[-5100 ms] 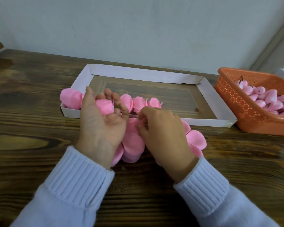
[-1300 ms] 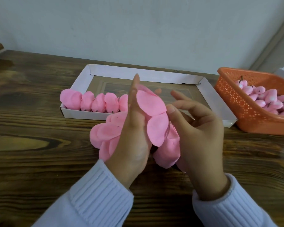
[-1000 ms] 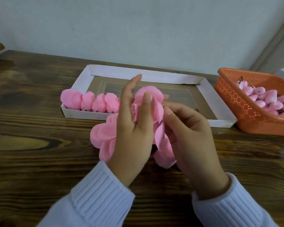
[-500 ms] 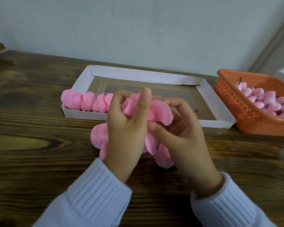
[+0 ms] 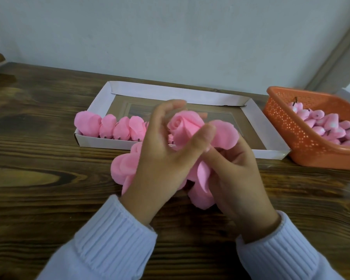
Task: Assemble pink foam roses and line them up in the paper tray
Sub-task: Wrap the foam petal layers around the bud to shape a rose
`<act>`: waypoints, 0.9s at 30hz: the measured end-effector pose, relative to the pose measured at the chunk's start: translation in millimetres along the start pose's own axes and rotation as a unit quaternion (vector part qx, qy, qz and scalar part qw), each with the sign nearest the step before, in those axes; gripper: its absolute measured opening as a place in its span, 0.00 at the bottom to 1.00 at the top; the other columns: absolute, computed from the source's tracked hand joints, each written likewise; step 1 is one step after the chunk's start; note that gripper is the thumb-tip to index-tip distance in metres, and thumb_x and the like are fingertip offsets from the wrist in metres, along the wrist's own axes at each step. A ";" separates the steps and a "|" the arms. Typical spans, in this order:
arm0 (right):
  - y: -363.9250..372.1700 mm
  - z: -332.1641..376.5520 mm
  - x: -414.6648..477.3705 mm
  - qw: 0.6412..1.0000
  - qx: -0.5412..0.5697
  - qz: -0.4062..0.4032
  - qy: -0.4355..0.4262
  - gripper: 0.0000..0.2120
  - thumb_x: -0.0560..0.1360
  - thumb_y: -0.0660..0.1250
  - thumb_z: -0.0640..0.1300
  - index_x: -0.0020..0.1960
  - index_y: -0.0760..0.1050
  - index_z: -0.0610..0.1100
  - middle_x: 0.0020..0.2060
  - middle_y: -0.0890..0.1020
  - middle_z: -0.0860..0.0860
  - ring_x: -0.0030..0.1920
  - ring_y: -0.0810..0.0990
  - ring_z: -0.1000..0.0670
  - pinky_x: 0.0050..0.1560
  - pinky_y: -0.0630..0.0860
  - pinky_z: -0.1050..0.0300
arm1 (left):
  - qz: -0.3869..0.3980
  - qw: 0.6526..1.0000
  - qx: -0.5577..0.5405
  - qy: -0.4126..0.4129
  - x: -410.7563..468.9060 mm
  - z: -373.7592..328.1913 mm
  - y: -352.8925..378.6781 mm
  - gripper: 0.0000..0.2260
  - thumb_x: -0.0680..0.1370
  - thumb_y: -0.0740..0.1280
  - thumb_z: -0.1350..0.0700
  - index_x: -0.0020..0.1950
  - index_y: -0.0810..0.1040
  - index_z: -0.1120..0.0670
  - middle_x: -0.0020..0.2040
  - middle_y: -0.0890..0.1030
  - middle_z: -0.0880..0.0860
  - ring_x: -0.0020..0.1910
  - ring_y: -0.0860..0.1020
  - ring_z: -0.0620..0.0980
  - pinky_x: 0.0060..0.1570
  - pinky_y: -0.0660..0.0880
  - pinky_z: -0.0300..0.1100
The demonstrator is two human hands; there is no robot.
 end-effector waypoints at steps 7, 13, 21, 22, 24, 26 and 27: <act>2.9 -8.0 2.1 0.998 0.034 0.036 0.047 0.18 0.67 0.75 0.47 0.55 0.80 0.44 0.51 0.83 0.43 0.53 0.81 0.45 0.54 0.79 0.51 | 0.124 0.989 -0.008 -0.084 5.0 12.6 8.3 0.35 0.58 0.78 0.37 0.61 0.78 0.47 0.51 0.84 0.48 0.54 0.81 0.48 0.54 0.77 0.47; 6.7 -9.9 0.0 0.985 0.130 0.070 0.087 0.22 0.64 0.78 0.43 0.55 0.79 0.38 0.49 0.84 0.41 0.51 0.83 0.45 0.52 0.80 0.53 | 0.226 0.965 -0.055 -0.119 -3.7 11.2 26.8 0.41 0.60 0.76 0.39 0.69 0.69 0.52 0.47 0.84 0.47 0.47 0.82 0.42 0.44 0.78 0.36; 8.6 -4.0 2.2 0.993 0.048 0.091 0.049 0.16 0.71 0.68 0.38 0.58 0.75 0.37 0.54 0.82 0.43 0.56 0.81 0.45 0.55 0.77 0.54 | 0.149 0.986 0.046 -0.060 0.4 3.0 16.7 0.17 0.71 0.71 0.49 0.59 0.79 0.48 0.52 0.84 0.43 0.53 0.81 0.39 0.48 0.77 0.33; 7.5 -3.4 2.4 0.994 0.044 0.091 0.044 0.16 0.72 0.69 0.39 0.58 0.75 0.38 0.54 0.82 0.43 0.56 0.81 0.44 0.56 0.77 0.53 | 0.145 0.987 0.049 -0.055 0.3 2.7 16.4 0.15 0.73 0.69 0.50 0.59 0.79 0.48 0.50 0.84 0.41 0.52 0.81 0.37 0.47 0.76 0.31; 5.5 -2.2 2.8 0.995 0.028 0.087 0.034 0.15 0.72 0.72 0.40 0.57 0.78 0.40 0.53 0.82 0.43 0.56 0.80 0.44 0.56 0.77 0.53 | 0.135 0.988 0.063 -0.033 0.8 -0.2 15.6 0.13 0.74 0.69 0.51 0.59 0.79 0.49 0.48 0.84 0.38 0.51 0.80 0.34 0.45 0.74 0.27; 1.5 1.4 3.5 0.997 -0.008 0.071 0.014 0.11 0.73 0.71 0.38 0.54 0.80 0.44 0.52 0.83 0.46 0.55 0.81 0.46 0.54 0.77 0.55 | 0.119 0.988 0.098 0.003 2.4 -5.1 13.7 0.13 0.74 0.69 0.52 0.58 0.79 0.49 0.49 0.83 0.38 0.53 0.79 0.33 0.48 0.72 0.25; -0.7 3.4 3.9 0.998 -0.025 0.061 0.003 0.10 0.73 0.68 0.38 0.53 0.81 0.45 0.51 0.83 0.46 0.54 0.81 0.47 0.53 0.78 0.55 | 0.115 0.987 0.114 0.021 2.8 -8.2 13.7 0.12 0.74 0.69 0.52 0.58 0.78 0.48 0.50 0.83 0.37 0.54 0.78 0.33 0.49 0.71 0.25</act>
Point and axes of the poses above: each hand's wrist, its own x-axis towards the middle knuckle, its own y-axis out of the palm, z = x × y, the point moved 9 cm from there along x, towards the middle knuckle
